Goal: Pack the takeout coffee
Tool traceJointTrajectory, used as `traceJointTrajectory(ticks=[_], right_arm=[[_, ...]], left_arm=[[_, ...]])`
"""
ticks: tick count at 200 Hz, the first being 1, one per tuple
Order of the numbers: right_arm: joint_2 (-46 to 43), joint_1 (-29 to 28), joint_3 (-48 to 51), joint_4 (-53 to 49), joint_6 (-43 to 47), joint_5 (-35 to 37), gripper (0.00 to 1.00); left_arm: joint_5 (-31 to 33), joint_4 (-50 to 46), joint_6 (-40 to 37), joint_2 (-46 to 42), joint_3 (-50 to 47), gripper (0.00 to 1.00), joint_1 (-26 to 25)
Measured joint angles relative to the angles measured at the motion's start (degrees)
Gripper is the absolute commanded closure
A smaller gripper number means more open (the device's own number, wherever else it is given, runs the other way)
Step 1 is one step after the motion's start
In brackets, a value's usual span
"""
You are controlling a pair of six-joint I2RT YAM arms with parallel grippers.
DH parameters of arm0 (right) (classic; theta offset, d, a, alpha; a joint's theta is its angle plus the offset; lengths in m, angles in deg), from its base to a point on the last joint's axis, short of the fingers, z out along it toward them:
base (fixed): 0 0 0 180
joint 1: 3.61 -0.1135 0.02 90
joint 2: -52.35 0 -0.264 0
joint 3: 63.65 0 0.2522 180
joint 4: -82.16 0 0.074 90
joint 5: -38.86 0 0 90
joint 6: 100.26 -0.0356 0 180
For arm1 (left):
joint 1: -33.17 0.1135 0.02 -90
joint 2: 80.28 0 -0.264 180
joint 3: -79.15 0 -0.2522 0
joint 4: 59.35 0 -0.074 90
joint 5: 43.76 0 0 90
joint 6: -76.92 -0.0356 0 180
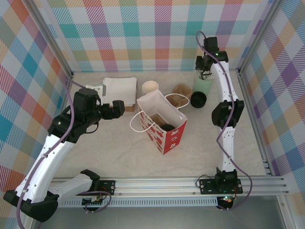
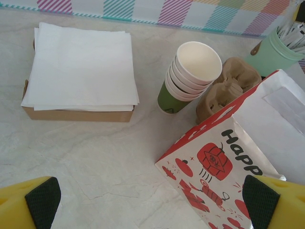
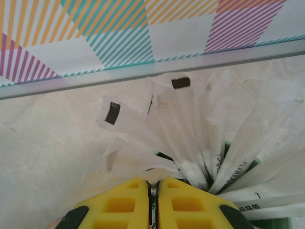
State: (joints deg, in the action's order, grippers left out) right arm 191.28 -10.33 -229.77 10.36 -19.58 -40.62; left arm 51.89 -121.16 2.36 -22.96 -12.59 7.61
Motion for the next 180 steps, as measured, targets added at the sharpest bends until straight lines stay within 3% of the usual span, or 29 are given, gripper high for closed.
traceJointTrajectory(ticks=[180], right_arm=[[-24.87, -0.7, 17.57, 2.27, 1.27, 2.64, 0.9]], left_arm=[[-0.61, 1.44, 1.57, -0.81, -0.96, 0.0, 0.0]])
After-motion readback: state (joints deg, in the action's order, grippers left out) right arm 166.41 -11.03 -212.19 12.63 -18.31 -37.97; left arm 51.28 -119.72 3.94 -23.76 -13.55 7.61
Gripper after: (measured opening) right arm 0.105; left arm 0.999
